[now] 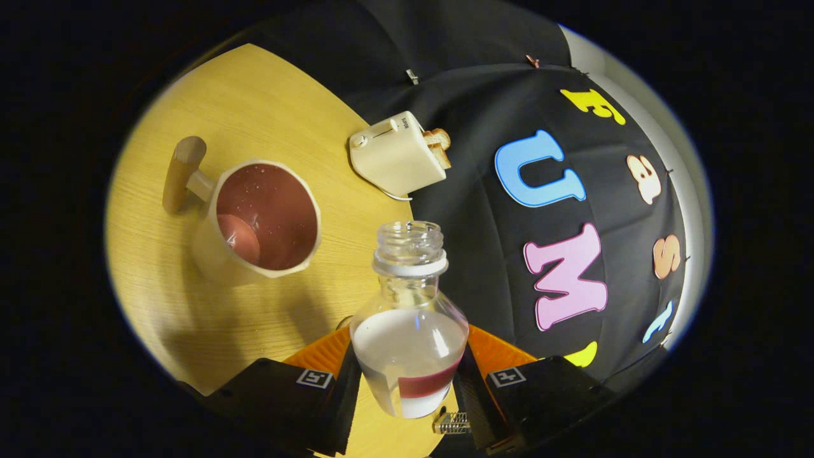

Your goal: Take the bottle from table, then pour the juice into the cup, finally place the bottle on the coaster

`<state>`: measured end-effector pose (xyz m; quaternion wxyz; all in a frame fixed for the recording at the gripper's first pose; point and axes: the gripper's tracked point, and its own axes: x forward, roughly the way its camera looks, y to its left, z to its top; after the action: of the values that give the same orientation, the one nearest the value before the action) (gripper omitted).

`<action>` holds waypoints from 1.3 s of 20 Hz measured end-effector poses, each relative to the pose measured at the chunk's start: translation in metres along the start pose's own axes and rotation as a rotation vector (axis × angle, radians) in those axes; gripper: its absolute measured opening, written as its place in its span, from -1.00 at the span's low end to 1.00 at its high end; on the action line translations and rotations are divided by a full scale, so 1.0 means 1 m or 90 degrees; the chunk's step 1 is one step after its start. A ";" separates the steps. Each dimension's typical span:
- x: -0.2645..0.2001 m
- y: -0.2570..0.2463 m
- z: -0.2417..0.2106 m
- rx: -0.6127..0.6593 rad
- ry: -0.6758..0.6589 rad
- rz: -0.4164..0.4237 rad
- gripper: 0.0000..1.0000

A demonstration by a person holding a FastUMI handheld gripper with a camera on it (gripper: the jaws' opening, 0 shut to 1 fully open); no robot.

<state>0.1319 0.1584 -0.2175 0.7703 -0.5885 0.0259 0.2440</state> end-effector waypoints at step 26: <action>0.016 0.012 0.028 -0.341 -0.079 -0.010 0.47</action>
<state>0.1345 0.1919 -0.2251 0.5891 -0.7554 -0.0916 0.2718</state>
